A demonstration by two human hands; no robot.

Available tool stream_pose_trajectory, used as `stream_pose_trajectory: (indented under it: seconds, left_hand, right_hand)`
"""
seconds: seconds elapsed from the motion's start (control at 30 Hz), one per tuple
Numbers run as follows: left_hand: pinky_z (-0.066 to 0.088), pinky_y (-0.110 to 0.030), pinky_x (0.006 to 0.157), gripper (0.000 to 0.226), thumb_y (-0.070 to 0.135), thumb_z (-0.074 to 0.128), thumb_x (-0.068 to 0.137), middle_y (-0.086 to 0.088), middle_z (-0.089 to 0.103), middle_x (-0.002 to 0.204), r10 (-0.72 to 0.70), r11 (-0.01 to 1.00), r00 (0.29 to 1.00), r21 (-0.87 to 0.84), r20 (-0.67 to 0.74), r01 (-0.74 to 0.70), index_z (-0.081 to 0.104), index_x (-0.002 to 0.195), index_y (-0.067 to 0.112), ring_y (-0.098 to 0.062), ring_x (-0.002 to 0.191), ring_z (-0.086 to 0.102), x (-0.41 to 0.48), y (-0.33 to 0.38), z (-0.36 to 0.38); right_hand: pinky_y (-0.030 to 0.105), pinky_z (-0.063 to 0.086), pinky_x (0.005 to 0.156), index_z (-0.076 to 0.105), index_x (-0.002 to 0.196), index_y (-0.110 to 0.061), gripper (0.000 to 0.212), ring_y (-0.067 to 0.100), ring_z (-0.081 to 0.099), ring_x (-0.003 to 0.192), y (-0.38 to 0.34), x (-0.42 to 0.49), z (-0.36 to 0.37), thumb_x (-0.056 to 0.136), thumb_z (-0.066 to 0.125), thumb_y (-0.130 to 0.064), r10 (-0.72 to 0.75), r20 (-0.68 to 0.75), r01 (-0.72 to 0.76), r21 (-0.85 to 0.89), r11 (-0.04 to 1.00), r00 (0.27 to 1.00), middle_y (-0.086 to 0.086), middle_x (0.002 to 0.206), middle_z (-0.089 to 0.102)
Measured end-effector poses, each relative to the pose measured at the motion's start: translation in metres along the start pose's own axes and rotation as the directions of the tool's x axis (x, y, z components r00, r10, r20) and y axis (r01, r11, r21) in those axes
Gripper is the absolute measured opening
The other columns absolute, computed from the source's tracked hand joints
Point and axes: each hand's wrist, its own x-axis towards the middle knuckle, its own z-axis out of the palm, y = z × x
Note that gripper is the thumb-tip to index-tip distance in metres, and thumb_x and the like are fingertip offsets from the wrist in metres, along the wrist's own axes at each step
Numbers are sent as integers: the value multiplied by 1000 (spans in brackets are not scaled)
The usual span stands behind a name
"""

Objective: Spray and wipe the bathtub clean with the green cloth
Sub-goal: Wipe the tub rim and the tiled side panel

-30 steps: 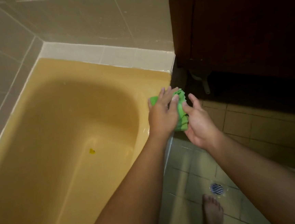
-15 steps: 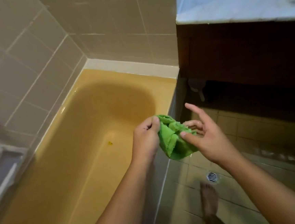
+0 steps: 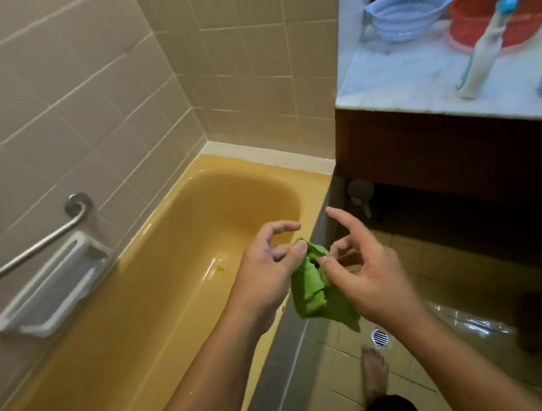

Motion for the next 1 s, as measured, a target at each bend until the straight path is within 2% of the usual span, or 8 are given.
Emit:
stream_pose_trajectory:
  seconds: [0.27, 0.5, 0.63, 0.7, 0.77, 0.83, 0.9, 1.0]
  left_hand:
    - [53, -23, 59, 23, 12, 64, 102, -12, 77, 87, 32, 997, 997, -63, -66, -36, 56, 122, 22, -17, 76, 71, -35, 8, -3]
    - [54, -34, 64, 21, 18, 54, 109, -8, 74, 88, -22, 999, 998, -40, -50, 20, 51, 124, 31, -20, 76, 69, -44, 10, -8]
    - [56, -41, 69, 17, 22, 47, 111, -8, 72, 89, -29, 996, 1000, -86, -10, 28, 51, 126, 31, -26, 80, 65, -49, 7, -8]
    - [57, -39, 68, 19, 25, 48, 111, -12, 72, 95, 1, 991, 999, -135, 43, 5, 49, 129, 30, -26, 81, 68, -55, 10, -10]
    - [59, -40, 71, 30, 31, 56, 106, -15, 73, 102, 43, 989, 994, -148, 97, -28, 45, 134, 30, -27, 84, 71, -61, 16, -13]
    - [61, -48, 82, 49, 31, 71, 97, -15, 75, 112, 61, 996, 985, -75, 159, -50, 42, 137, 32, -35, 97, 75, -66, 21, -18]
    - [62, -51, 87, 64, 21, 80, 91, -14, 73, 119, 64, 997, 975, 24, 211, -70, 41, 139, 35, -35, 105, 74, -70, 22, -24]
    - [62, -38, 81, 61, 8, 71, 96, -11, 74, 114, 105, 968, 970, 199, 220, -150, 40, 141, 36, -27, 104, 74, -73, 18, -32]
  right_hand:
    - [36, 61, 87, 20, 159, -52, 94, 9, 70, 88, -31, -16, -11, 92, 77, -18, 63, 203, -57, -36, 998, 977, -5, 92, 72]
    - [58, 57, 86, 47, 138, -57, 70, 31, 65, 83, -36, -17, -4, 98, 66, -3, 85, 235, -140, 231, 963, 968, 12, 88, 69]
    - [47, 40, 66, 47, 132, -52, 59, 31, 46, 73, -42, -11, 3, 103, 53, 0, 122, 294, -226, 353, 908, 948, 16, 82, 54]
    - [40, 40, 59, 44, 137, -46, 62, 28, 45, 65, -49, -8, -1, 103, 49, 6, 131, 368, -291, 421, 859, 921, 14, 75, 50]
    - [41, 48, 61, 45, 136, -44, 71, 32, 52, 72, -58, -5, -7, 97, 48, 16, 112, 445, -349, 497, 794, 888, 19, 86, 54]
    - [46, 54, 68, 50, 133, -44, 74, 41, 55, 84, -65, -3, -14, 94, 47, 18, 106, 473, -379, 531, 758, 874, 25, 101, 57]
    - [46, 52, 72, 53, 134, -41, 67, 39, 53, 82, -72, -1, -19, 98, 45, 15, 103, 466, -368, 526, 766, 879, 24, 104, 54]
    - [44, 55, 66, 52, 138, -34, 45, 31, 60, 71, -79, -2, -24, 106, 49, -2, 107, 463, -335, 443, 832, 880, 20, 93, 54]
